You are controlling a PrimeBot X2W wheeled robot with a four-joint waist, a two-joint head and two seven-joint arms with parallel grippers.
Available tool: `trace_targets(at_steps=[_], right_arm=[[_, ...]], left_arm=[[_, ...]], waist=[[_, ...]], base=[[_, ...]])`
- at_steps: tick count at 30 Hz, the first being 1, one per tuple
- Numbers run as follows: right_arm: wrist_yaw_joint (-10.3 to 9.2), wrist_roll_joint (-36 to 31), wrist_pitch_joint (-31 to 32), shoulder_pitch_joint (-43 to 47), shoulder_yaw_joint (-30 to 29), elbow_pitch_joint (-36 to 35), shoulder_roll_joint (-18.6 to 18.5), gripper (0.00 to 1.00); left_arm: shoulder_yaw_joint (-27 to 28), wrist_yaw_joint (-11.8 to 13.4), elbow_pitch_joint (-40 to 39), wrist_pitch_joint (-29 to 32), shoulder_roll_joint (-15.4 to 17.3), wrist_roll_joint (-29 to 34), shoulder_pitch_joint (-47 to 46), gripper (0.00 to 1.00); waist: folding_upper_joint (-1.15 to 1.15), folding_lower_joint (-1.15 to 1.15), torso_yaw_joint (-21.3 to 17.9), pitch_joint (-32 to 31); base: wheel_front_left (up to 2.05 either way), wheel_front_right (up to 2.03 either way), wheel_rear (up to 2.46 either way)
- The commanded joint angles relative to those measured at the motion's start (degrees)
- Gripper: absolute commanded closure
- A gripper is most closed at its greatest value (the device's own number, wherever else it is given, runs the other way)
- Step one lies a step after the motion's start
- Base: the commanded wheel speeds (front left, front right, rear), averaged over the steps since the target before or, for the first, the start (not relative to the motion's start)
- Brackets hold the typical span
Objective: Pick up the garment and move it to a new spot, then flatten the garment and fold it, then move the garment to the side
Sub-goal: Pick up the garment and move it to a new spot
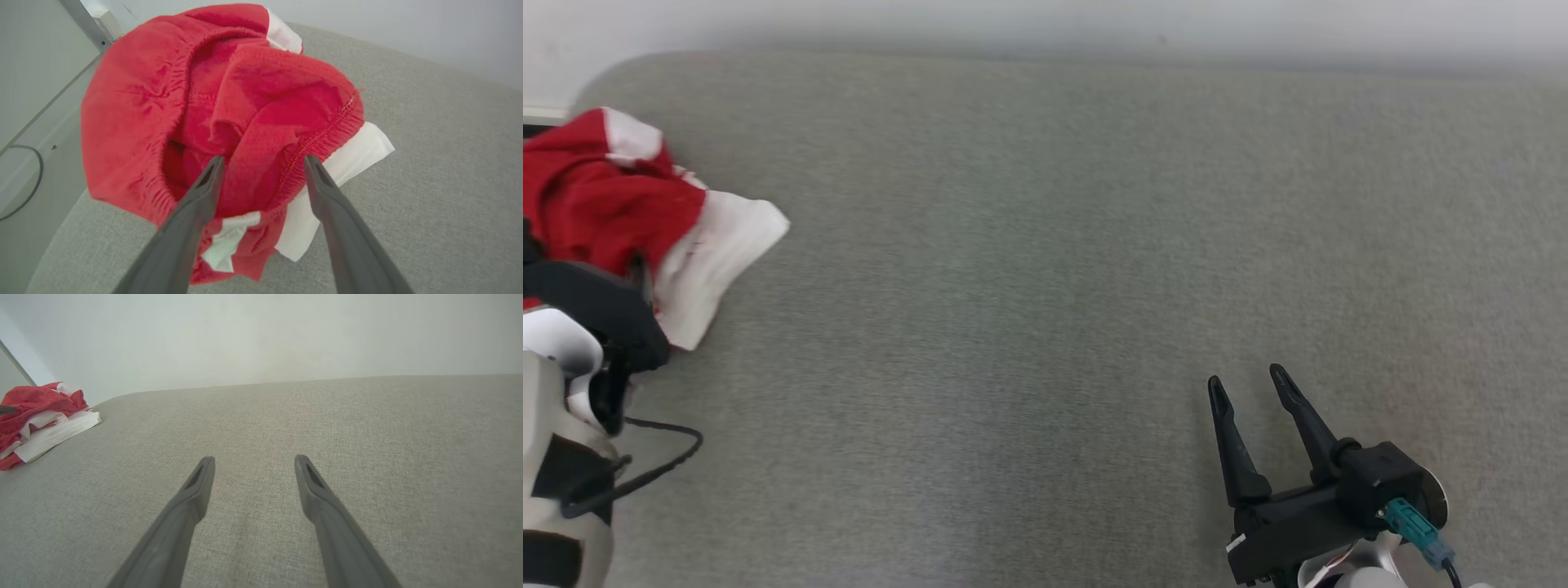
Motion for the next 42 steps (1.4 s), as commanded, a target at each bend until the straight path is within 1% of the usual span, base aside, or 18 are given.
trace_targets(at_steps=[1, 2, 5, 6, 7, 8, 14, 18, 23, 28, 31, 34, 38, 42], right_arm=[[0.19, -0.3, 0.3, 0.3, 0.2, -0.7, 0.1, 0.00], [0.19, -0.3, 0.3, 0.3, 0.2, -0.7, 0.1, 0.00], [0.19, 0.0, 0.4, 0.9, 0.4, -1.6, 0.1, 0.00], [0.19, 0.2, 0.5, 0.9, 0.4, -1.8, 0.1, 0.00], [0.19, 0.4, 0.6, 0.9, 0.5, -1.9, 0.1, 0.00], [0.19, 0.6, 0.5, 0.9, 0.7, -1.9, 0.1, 0.00], [0.19, 2.2, -0.6, -0.2, 1.5, -0.8, 0.1, 0.00], [0.19, 3.5, -1.8, -0.6, 2.0, 1.0, 0.1, 0.00], [0.19, 5.3, -3.4, -0.6, 1.9, 3.5, 0.1, 0.00], [0.19, 6.8, -4.8, -0.2, 0.8, 5.7, 0.1, 0.00], [0.19, 7.8, -5.6, 0.4, 0.3, 7.2, 0.1, 0.00], [0.19, 8.6, -5.9, 0.8, -0.6, 8.3, 0.1, 0.00], [0.19, 9.1, -6.1, 0.9, -1.4, 9.4, 0.1, 0.00], [0.19, 8.1, -6.2, 0.5, -2.3, 9.4, 0.1, 0.00]], left_arm=[[0.0, 0.5, 0.7, 0.3, 0.7, 0.1, -0.9, 0.00], [0.0, 0.5, 0.7, 0.3, 0.7, 0.1, -0.9, 0.00], [-0.2, 1.7, 2.5, 1.6, 1.7, 0.3, -1.2, 0.00], [-0.2, 1.9, 2.9, 2.0, 1.8, 0.2, -1.4, 0.06], [-0.1, 2.4, 3.1, 1.9, 2.1, 0.1, -1.7, 0.65], [-0.2, 2.4, 3.3, 1.8, 2.5, 0.3, -1.8, 1.00], [-1.3, 2.0, 3.7, 0.9, 4.2, 1.1, -3.0, 1.00], [-2.2, 1.5, 2.7, 1.0, 5.6, 1.6, -4.6, 1.00], [-3.6, 0.9, -0.5, 1.3, 7.7, 2.7, -7.3, 1.00], [-5.5, 0.5, -6.4, 2.1, 8.8, 3.8, -9.8, 1.00], [-6.6, -0.5, -11.6, 4.3, 9.4, 3.1, -11.2, 1.00], [-7.6, -1.1, -16.3, 5.9, 8.6, 1.8, -12.0, 1.00], [-9.7, -1.5, -23.9, 8.1, 6.6, -1.4, -12.3, 1.00], [-14.1, -1.5, -33.1, 9.7, 5.4, -2.9, -11.6, 1.00]], waist=[[-0.01, 0.00, -4.1, 4.4], [-0.01, 0.00, -4.1, 4.4], [-0.01, 0.00, -4.5, 4.9], [-0.01, 0.00, -4.5, 5.1], [-0.01, 0.00, -4.5, 5.1], [-0.01, 0.00, -4.4, 5.2], [-0.01, 0.00, -3.3, 4.1], [-0.01, 0.00, -2.5, 1.7], [-0.01, 0.00, -1.6, -2.3], [-0.01, 0.00, -1.1, -5.8], [-0.01, 0.00, -1.6, -8.7], [-0.01, 0.00, -2.0, -10.3], [-0.01, 0.00, -3.3, -11.9], [-0.01, 0.00, -6.0, -12.9]], base=[[0.00, 0.00, 0.00], [0.00, 0.00, 0.00], [0.00, 0.00, 0.00], [0.00, 0.00, 0.00], [0.00, 0.00, 0.00], [0.00, 0.00, 0.00], [0.00, 0.00, 0.00], [0.00, 0.00, 0.00], [0.00, 0.00, 0.00], [0.00, 0.00, 0.00], [0.00, 0.00, 0.00], [0.00, 0.00, 0.00], [0.00, 0.00, 0.00], [0.00, 0.00, 0.00]])
